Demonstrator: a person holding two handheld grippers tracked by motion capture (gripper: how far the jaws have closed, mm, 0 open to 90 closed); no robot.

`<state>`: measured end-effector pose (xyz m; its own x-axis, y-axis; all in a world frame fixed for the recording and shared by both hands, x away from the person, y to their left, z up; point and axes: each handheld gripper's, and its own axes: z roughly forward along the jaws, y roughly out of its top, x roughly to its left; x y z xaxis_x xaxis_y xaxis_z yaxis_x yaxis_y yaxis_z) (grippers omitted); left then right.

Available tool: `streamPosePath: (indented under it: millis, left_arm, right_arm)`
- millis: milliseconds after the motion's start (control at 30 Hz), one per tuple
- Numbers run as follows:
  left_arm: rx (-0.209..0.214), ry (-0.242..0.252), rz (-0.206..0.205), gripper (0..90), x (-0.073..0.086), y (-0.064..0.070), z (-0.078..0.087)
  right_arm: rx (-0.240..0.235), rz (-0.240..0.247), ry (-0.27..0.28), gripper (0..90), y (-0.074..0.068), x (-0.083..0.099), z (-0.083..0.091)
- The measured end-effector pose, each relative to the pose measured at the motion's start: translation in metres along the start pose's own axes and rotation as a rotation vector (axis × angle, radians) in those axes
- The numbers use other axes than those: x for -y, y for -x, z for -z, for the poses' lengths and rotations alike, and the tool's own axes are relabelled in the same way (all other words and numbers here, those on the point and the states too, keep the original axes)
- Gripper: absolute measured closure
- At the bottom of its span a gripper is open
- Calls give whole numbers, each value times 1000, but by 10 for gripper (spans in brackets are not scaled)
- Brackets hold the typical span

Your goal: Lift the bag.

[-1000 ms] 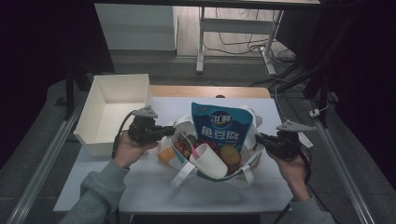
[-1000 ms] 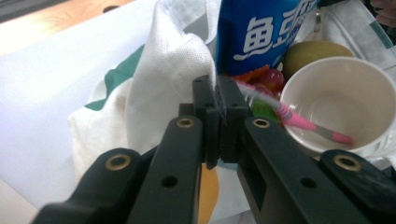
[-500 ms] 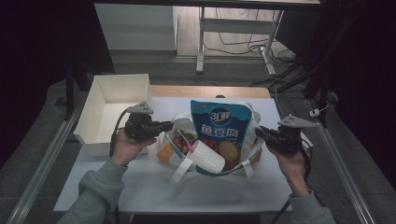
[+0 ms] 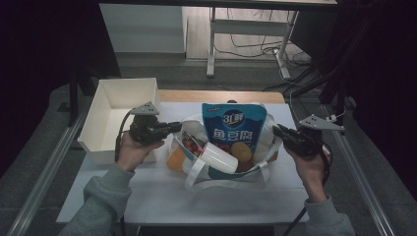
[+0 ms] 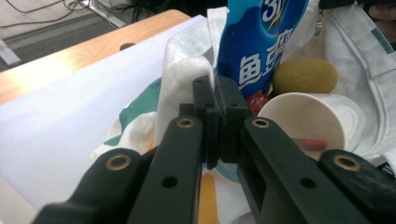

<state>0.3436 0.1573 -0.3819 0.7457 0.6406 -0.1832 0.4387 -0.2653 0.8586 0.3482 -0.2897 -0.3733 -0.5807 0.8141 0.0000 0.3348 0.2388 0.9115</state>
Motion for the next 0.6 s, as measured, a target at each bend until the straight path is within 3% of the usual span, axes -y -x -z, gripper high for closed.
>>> streamPosePath:
  millis: [367, 600]
  left_arm:
    - [-15, 52, 5, 885, -11, -6, 15]
    - [-26, 112, 6, 885, -30, -11, 30]
  right_arm:
    - [18, 3, 61, 825, 2, -20, 3]
    - [30, 5, 124, 826, 0, -45, 8]
